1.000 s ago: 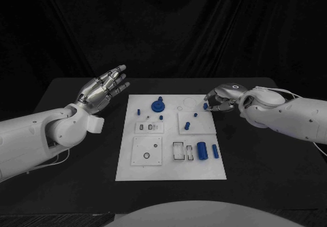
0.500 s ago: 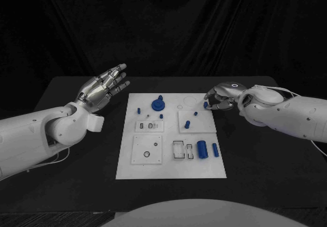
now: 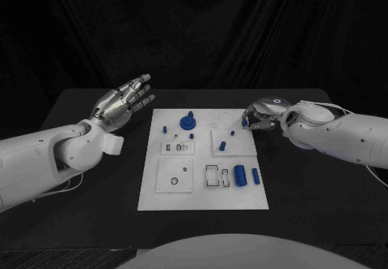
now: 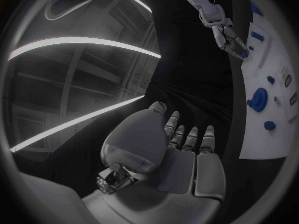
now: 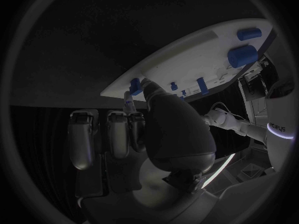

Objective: Assemble the parts on the task board

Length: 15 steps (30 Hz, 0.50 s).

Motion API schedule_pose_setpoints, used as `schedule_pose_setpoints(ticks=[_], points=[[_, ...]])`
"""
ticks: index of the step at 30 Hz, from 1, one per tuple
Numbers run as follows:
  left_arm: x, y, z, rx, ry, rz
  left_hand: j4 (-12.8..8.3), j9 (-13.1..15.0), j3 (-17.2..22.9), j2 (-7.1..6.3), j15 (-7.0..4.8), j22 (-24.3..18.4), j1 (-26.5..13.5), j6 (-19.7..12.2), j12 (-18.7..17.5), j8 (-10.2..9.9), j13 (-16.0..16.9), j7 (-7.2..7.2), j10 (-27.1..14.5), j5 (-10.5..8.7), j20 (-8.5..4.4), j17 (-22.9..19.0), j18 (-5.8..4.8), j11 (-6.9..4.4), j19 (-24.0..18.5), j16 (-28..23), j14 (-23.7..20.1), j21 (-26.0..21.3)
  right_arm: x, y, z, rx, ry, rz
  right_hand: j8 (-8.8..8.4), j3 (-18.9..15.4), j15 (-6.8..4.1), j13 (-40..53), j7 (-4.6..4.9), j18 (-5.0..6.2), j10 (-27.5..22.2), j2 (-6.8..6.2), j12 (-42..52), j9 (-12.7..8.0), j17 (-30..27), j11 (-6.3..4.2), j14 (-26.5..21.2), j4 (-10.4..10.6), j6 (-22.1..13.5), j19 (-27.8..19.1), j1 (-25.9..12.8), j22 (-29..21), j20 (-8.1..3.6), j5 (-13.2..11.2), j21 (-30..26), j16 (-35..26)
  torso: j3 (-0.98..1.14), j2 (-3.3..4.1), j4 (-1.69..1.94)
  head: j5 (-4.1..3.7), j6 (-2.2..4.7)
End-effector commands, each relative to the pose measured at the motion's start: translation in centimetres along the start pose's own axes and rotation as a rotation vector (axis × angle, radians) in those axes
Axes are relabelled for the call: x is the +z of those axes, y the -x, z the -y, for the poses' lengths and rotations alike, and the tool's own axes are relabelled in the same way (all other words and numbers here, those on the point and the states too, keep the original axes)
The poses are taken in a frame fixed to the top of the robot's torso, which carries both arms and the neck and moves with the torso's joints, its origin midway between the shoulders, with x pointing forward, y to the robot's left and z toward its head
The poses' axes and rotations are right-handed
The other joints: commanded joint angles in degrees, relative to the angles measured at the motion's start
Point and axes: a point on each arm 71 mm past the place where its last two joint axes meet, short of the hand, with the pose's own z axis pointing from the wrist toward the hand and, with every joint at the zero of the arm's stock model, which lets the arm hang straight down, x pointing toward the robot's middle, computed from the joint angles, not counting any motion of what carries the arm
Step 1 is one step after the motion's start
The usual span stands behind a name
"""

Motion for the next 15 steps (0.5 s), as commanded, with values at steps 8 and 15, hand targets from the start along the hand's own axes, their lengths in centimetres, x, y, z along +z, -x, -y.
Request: schedule_pose_setpoints(ticks=[8, 15], points=[[0.03, -0.29, -0.1, -0.017, 0.001, -0.023, -0.03, 0.07, 0.38, -0.1, -0.07, 0.05, 0.38, 0.38, 0.12, 0.3, 0.08, -0.02, 0.0, 0.06, 0.25, -0.02, 0.38, 0.45, 0.03, 0.18, -0.08, -0.11, -0.04, -0.22, 0.08, -0.001, -0.009, 0.012, 2.21, -0.42, 0.1, 15.09, -0.22, -0.92, 6.0, 0.46, 0.14, 2.49, 15.1, -0.04, 6.1, -0.64, 1.94, 5.98, 1.23, 15.07, 0.13, 0.19, 0.32, 0.15, 0.02, -0.01, 0.01, -0.01, -0.3], [0.04, -0.47, -0.17, -0.023, 0.006, -0.031, -0.02, 0.07, 0.37, -0.21, -0.06, 0.05, 0.34, 0.4, 0.12, 0.34, 0.08, 0.03, 0.0, -0.01, 0.27, -0.02, 0.38, 0.5, 0.03, 0.16, -0.09, -0.1, 0.01, -0.24, 0.07, -0.001, -0.013, 0.016, 4.14, -0.52, -0.13, 15.09, -0.47, -0.92, 6.0, 1.33, 0.14, 4.35, 15.1, -0.23, 6.1, -1.04, 2.39, 5.98, 1.74, 15.07, -0.07, 0.04, 0.32, 0.15, -0.02, 0.0, -0.02, -0.04, -0.31]])
